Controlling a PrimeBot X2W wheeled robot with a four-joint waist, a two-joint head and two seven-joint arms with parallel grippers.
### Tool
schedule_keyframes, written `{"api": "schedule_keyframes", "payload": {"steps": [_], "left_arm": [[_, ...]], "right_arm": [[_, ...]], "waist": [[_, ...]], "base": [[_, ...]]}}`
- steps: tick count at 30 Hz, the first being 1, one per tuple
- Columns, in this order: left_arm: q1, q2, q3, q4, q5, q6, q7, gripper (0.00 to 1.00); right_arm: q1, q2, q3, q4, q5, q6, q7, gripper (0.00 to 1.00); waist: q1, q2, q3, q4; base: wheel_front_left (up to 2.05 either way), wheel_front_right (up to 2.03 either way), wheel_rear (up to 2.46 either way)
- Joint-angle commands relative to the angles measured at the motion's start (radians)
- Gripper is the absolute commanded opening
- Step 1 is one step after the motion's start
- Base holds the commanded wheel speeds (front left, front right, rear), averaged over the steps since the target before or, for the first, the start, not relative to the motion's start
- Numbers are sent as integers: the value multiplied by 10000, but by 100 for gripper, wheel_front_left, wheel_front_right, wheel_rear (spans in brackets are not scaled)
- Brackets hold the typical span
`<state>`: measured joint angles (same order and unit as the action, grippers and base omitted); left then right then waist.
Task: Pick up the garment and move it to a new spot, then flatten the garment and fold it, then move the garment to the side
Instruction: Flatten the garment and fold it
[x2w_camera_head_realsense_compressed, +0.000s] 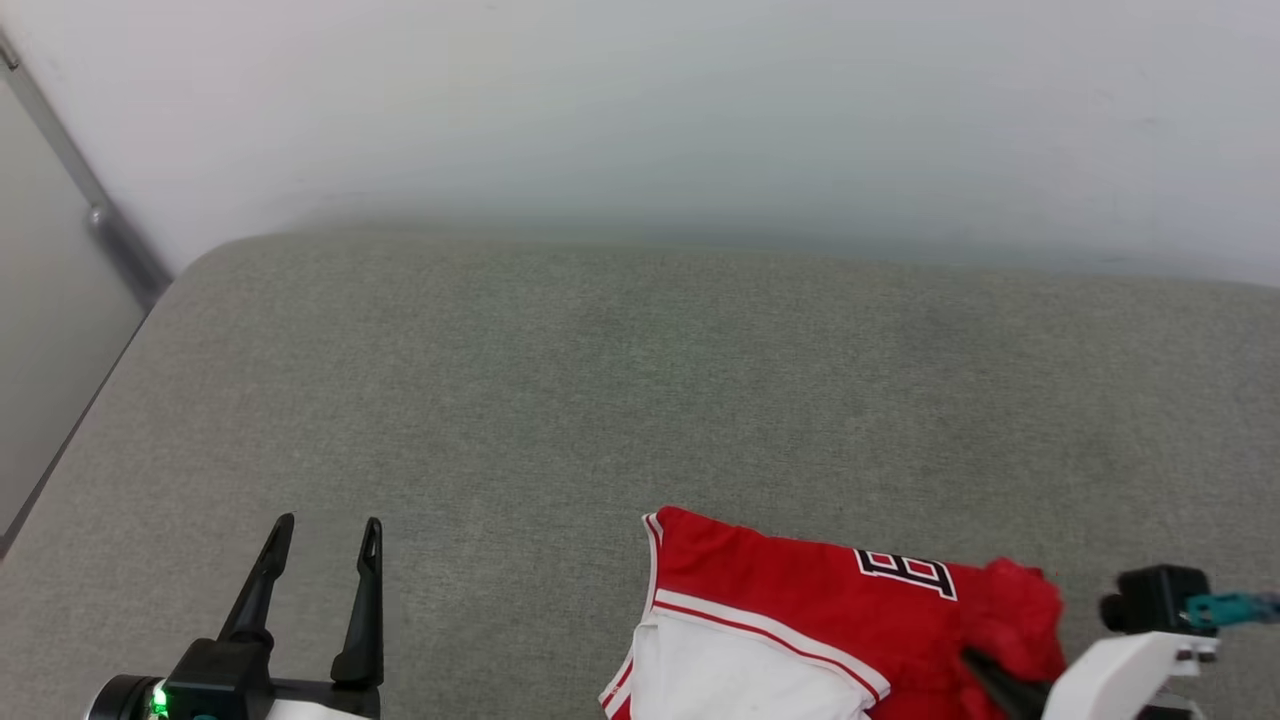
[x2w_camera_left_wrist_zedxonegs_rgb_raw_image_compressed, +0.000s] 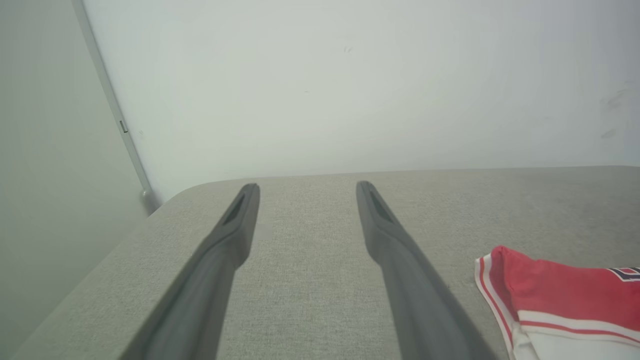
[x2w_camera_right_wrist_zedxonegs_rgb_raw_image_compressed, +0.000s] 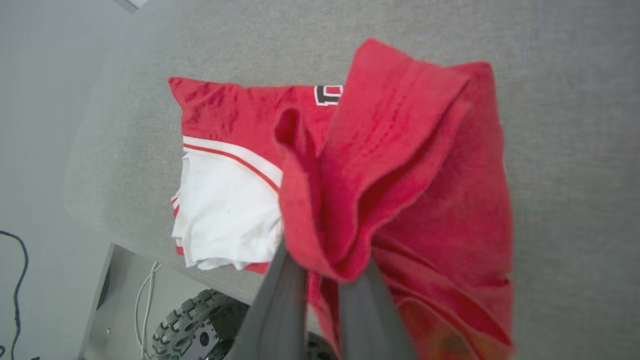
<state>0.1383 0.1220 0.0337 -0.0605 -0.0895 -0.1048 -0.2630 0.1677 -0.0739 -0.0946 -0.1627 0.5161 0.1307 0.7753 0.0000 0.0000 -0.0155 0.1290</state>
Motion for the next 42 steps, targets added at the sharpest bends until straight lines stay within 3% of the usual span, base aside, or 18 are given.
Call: {"api": "schedule_keyframes", "payload": {"steps": [1, 4, 9, 25, 26, 27, 37, 42], "left_arm": [[-97, -12, 45, -49, 41, -15, -23, 100], [-116, -8, 88, -25, 53, -74, -23, 100], [-189, -33, 69, 158, 77, -116, -23, 100], [-352, -65, -68, 402, 162, -212, -23, 100], [-352, -65, -69, 411, 165, -218, -23, 100], [-349, -67, -70, 419, 162, -221, -23, 100], [-193, -75, 33, 519, 193, -237, -23, 100], [-152, -45, 2, 467, 213, -239, -23, 100]], "right_arm": [[-207, 138, 192, -71, 165, -1, 41, 0], [-348, 238, 687, -19, 713, -1, 69, 0], [-549, 251, 1476, 651, 2218, 0, -780, 0], [-2398, 240, 3452, 3863, 3284, 0, -2802, 0], [-2523, 244, 3559, 4004, 3279, 2, -2917, 35], [-2600, 245, 3657, 4124, 3378, 2, -3008, 100], [-3143, 238, 4383, 3953, 4054, 0, -3240, 100], [-3411, 235, 3703, 3426, 2771, 0, -2975, 100]], "waist": [[0, 0, 41, 84], [0, 0, 67, 222], [0, 0, 83, 552], [0, 0, 297, 1192], [0, 0, 296, 1208], [0, 0, 287, 1218], [0, 0, 84, 912], [0, 0, -4, 572]], "base": [[0, 0, 0], [0, 0, 0], [0, 0, 0], [0, 0, 0], [0, 0, 0], [0, 0, 0], [0, 0, 0], [0, 0, 0]]}}
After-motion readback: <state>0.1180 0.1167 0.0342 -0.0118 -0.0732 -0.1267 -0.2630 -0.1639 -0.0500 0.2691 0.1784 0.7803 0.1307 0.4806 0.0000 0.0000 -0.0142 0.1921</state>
